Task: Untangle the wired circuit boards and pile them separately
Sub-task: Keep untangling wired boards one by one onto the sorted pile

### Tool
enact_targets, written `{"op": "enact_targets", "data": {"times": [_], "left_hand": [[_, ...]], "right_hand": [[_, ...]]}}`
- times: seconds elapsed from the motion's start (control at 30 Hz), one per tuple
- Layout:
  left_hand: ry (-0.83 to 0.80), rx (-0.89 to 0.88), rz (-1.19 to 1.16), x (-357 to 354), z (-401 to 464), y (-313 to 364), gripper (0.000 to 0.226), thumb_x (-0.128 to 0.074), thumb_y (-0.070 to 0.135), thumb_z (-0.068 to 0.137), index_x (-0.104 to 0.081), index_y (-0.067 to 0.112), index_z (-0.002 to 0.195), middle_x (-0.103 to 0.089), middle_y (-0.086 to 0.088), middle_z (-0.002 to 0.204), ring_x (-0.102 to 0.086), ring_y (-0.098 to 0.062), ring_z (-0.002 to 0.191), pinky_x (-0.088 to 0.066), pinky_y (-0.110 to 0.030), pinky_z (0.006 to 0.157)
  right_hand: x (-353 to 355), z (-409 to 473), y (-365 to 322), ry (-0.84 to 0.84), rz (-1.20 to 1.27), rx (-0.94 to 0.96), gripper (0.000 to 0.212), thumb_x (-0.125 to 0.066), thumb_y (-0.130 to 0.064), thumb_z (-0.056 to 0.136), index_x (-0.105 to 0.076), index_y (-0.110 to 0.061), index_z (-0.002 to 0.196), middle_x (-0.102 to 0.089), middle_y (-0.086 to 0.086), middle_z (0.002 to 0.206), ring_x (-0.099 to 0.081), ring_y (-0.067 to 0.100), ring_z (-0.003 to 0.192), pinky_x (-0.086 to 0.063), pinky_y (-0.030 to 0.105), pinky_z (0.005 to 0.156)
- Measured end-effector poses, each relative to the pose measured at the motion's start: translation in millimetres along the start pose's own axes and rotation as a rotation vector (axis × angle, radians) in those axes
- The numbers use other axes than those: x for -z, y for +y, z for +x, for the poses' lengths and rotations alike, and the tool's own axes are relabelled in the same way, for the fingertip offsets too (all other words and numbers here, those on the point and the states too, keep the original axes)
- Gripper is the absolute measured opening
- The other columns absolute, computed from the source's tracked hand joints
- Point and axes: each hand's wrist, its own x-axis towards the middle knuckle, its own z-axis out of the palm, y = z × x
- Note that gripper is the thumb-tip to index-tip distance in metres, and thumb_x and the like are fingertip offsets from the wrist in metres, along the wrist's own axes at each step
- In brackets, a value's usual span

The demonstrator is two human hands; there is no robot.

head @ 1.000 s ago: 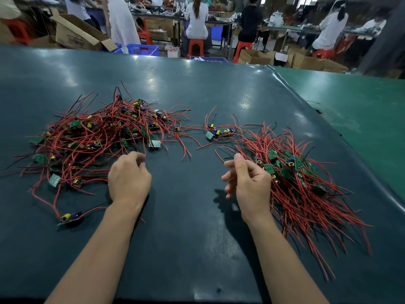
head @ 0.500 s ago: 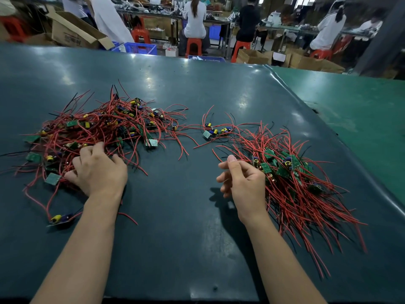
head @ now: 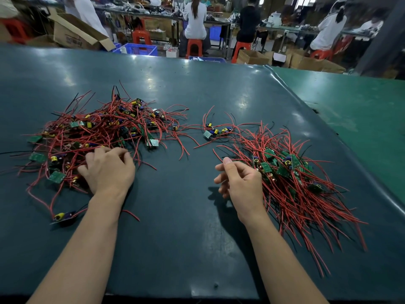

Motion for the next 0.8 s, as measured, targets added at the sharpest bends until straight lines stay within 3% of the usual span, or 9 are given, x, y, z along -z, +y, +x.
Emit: {"op": "enact_targets", "data": {"times": [0.13, 0.3, 0.47, 0.7, 0.8], "left_hand": [[-0.049, -0.061, 0.060, -3, -1, 4, 0.038, -0.051, 0.048, 0.096, -0.069, 0.022, 0.117, -0.058, -0.015, 0.125, -0.044, -0.038, 0.118, -0.034, -0.050, 0.095], [-0.005, 0.048, 0.010, -6, 2, 2, 0.032, -0.052, 0.030, 0.096, -0.064, 0.012, 0.120, -0.066, -0.018, 0.113, -0.052, -0.040, 0.111, -0.036, -0.050, 0.094], [0.051, 0.050, -0.060, -4, -2, 6, 0.029, -0.053, 0.020, 0.096, -0.060, 0.012, 0.122, -0.065, -0.019, 0.114, -0.051, -0.040, 0.111, -0.033, -0.051, 0.094], [0.150, -0.414, -0.524, 2, -36, 30, 0.025, -0.047, 0.003, 0.092, -0.061, 0.002, 0.112, -0.064, -0.018, 0.103, -0.056, -0.037, 0.095, -0.038, -0.041, 0.085], [0.100, -0.625, -0.669, 7, -47, 41, 0.026, -0.046, 0.003, 0.091, -0.062, 0.002, 0.113, -0.062, -0.014, 0.099, -0.059, -0.031, 0.090, -0.043, -0.036, 0.081]], "right_hand": [[-1, 0, 1, -0.006, -0.010, 0.003, 0.032, -0.056, -0.026, 0.099, -0.069, -0.007, 0.078, -0.065, 0.004, 0.057, -0.050, 0.014, 0.042, -0.037, 0.020, 0.039], [0, 0, 2, -0.006, -0.017, 0.002, 0.031, -0.056, -0.027, 0.099, -0.070, -0.008, 0.078, -0.065, 0.004, 0.058, -0.051, 0.014, 0.042, -0.037, 0.021, 0.039], [-1, 1, 2, -0.009, -0.019, 0.005, 0.031, -0.056, -0.027, 0.099, -0.070, -0.009, 0.077, -0.065, 0.003, 0.057, -0.050, 0.014, 0.041, -0.037, 0.021, 0.039], [-1, 1, 4, -0.030, -0.063, 0.017, 0.029, -0.057, -0.026, 0.099, -0.070, -0.012, 0.077, -0.066, 0.003, 0.058, -0.051, 0.013, 0.042, -0.038, 0.021, 0.040], [-4, 0, 8, -0.117, -0.201, 0.086, 0.010, -0.062, -0.019, 0.095, -0.070, -0.020, 0.089, -0.067, -0.003, 0.065, -0.061, 0.011, 0.053, -0.045, 0.025, 0.046]]}}
